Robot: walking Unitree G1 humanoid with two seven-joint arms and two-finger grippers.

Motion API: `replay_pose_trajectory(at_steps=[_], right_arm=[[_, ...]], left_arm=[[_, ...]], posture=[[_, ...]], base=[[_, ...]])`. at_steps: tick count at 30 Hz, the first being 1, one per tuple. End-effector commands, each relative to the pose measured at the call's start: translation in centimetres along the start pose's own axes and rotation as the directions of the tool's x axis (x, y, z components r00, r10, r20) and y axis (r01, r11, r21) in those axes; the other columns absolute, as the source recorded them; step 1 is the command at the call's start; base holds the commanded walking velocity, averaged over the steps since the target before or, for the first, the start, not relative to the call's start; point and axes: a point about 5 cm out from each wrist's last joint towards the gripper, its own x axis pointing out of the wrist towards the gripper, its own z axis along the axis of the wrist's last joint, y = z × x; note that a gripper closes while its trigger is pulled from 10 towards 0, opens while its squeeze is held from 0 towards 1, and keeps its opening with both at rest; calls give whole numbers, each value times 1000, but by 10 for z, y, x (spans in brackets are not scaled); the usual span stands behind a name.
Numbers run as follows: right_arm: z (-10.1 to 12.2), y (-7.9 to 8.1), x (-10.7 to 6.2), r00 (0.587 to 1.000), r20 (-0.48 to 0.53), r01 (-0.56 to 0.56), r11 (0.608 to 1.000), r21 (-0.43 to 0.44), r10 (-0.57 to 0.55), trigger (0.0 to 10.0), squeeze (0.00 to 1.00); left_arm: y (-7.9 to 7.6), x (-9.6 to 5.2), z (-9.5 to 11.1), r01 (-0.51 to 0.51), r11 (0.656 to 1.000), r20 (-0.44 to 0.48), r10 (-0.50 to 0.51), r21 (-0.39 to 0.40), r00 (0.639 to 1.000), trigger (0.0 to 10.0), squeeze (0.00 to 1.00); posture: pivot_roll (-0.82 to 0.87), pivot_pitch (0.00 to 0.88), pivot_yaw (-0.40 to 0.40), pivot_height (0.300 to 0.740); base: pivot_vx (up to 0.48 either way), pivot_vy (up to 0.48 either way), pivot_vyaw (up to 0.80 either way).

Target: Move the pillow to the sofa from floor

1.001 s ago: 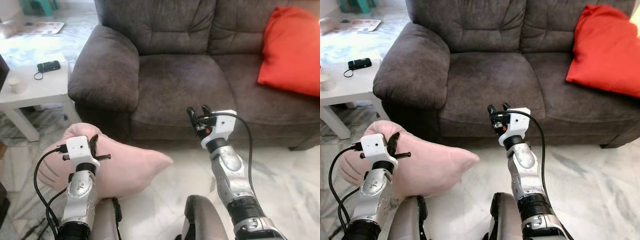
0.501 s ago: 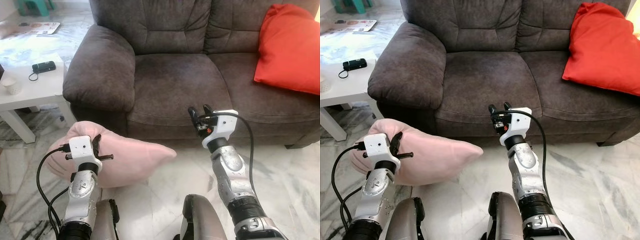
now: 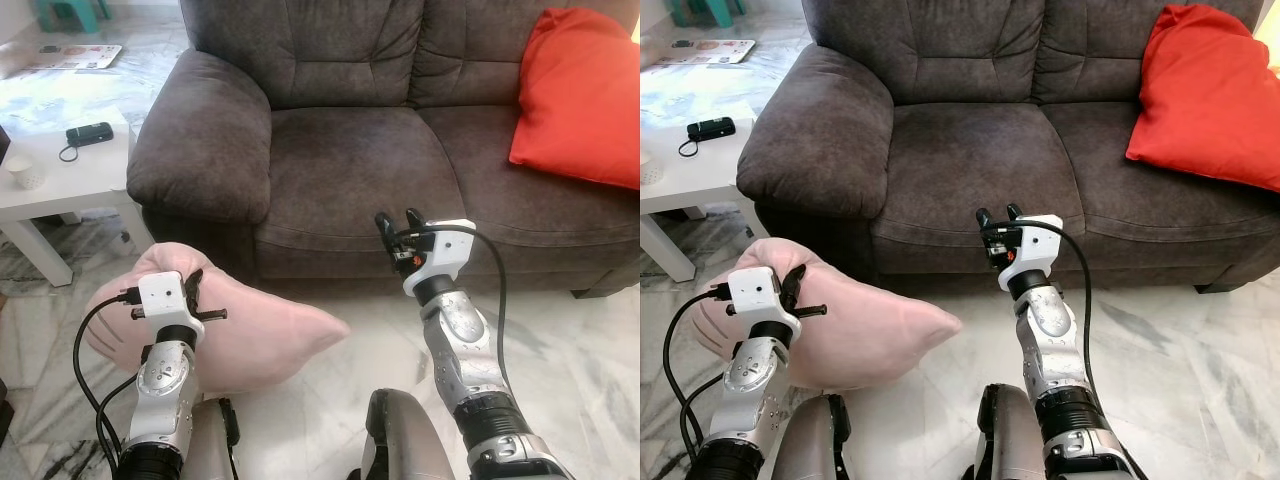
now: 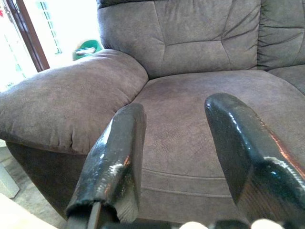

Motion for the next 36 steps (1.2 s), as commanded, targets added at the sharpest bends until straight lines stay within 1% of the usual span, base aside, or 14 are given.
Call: replay_pose_trajectory(at_steps=[1, 10, 13, 15, 17, 22, 26, 30, 32, 36], right_arm=[[2, -1, 2, 1000, 14, 11, 1000, 6, -11, 10000, 0], [2, 1, 2, 1000, 20, 12, 1000, 12, -12, 10000, 0], [2, 2, 2, 1000, 21, 11, 1000, 14, -12, 10000, 0], [2, 2, 2, 1000, 27, 12, 1000, 18, -12, 10000, 0], [2, 3, 2, 1000, 28, 12, 1000, 18, -13, 10000, 0], [2, 3, 2, 1000, 27, 14, 1000, 19, -14, 10000, 0], [1, 4, 3, 1000, 24, 11, 1000, 21, -12, 10000, 0], [1, 4, 4, 1000, 24, 11, 1000, 22, -11, 10000, 0], [1, 5, 4, 1000, 21, 9, 1000, 24, -9, 10000, 0], [0, 6, 4, 1000, 17, 2, 1000, 31, -2, 10000, 0]], left_arm=[[-4, 8, 27, 24, 1000, 121, -24, -2, 992, 10000, 0], [-4, 7, 27, 32, 999, 115, -33, 4, 993, 10000, 0], [-3, 7, 27, 34, 999, 113, -35, 7, 993, 10000, 0], [-3, 7, 27, 36, 999, 112, -36, 9, 993, 10000, 0], [-3, 7, 27, 36, 999, 112, -37, 9, 993, 10000, 0], [-5, 8, 27, 41, 999, 110, -42, 9, 993, 10000, 0], [-6, 8, 27, 46, 999, 109, -47, 8, 993, 10000, 0], [-6, 9, 28, 48, 999, 110, -48, 8, 993, 10000, 0], [-6, 9, 28, 48, 999, 111, -49, 8, 993, 10000, 0], [-6, 9, 29, 52, 999, 114, -52, 7, 992, 10000, 0]], posture=[[6, 56, -29, 552], [15, 67, -28, 601], [15, 69, -26, 611], [14, 70, -25, 626], [14, 70, -24, 631], [14, 70, -23, 661], [17, 70, -23, 696], [17, 70, -23, 716], [17, 70, -23, 736], [19, 67, -22, 740]], base=[[0, 0, 0], [0, 0, 0], [0, 0, 0], [0, 0, 0], [0, 0, 0], [0, 0, 0], [0, 0, 0], [0, 0, 0], [0, 0, 0], [0, 0, 0]])
